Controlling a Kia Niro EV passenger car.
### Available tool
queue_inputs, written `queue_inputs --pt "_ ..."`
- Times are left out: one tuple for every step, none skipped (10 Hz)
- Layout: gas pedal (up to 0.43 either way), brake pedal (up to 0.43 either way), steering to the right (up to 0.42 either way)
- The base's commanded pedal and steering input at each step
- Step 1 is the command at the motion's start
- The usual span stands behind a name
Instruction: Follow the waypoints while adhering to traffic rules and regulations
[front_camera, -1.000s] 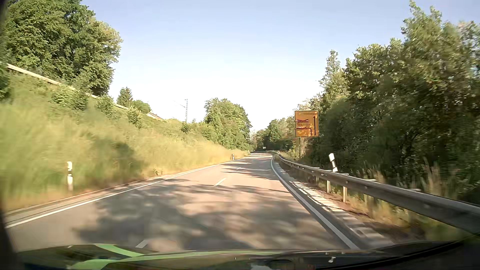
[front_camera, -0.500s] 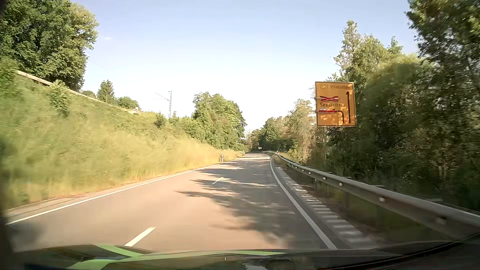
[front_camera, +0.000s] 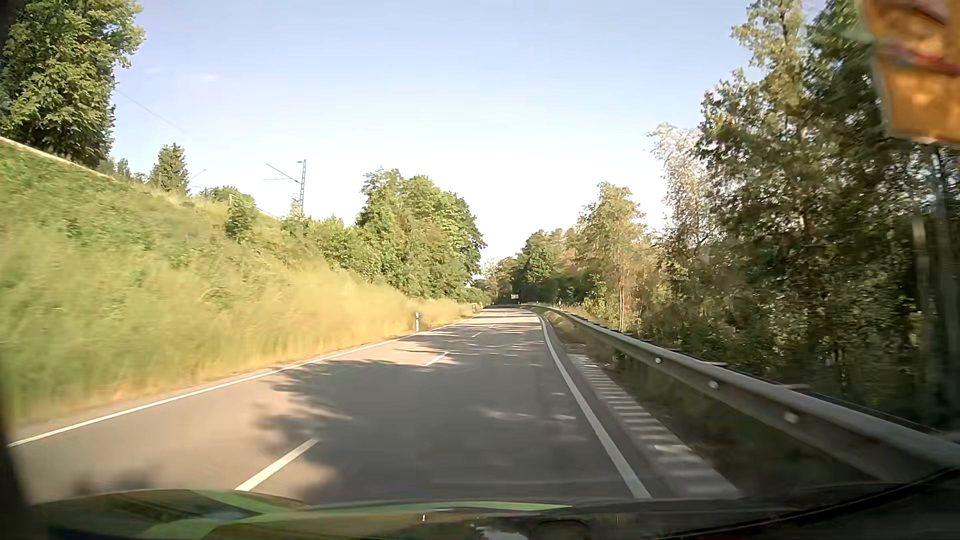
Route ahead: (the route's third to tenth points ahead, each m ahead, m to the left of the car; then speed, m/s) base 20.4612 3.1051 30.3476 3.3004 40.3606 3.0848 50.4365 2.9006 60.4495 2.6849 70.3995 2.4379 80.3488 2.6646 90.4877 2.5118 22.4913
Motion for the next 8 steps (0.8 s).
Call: queue_inputs --pt "0.228 0.000 0.005" --pt "0.240 0.000 0.004" --pt "0.248 0.000 0.004" --pt "0.248 0.000 0.004" --pt "0.248 0.000 0.004" --pt "0.248 0.000 0.003" --pt "0.248 0.000 0.003" --pt "0.248 0.000 0.002"
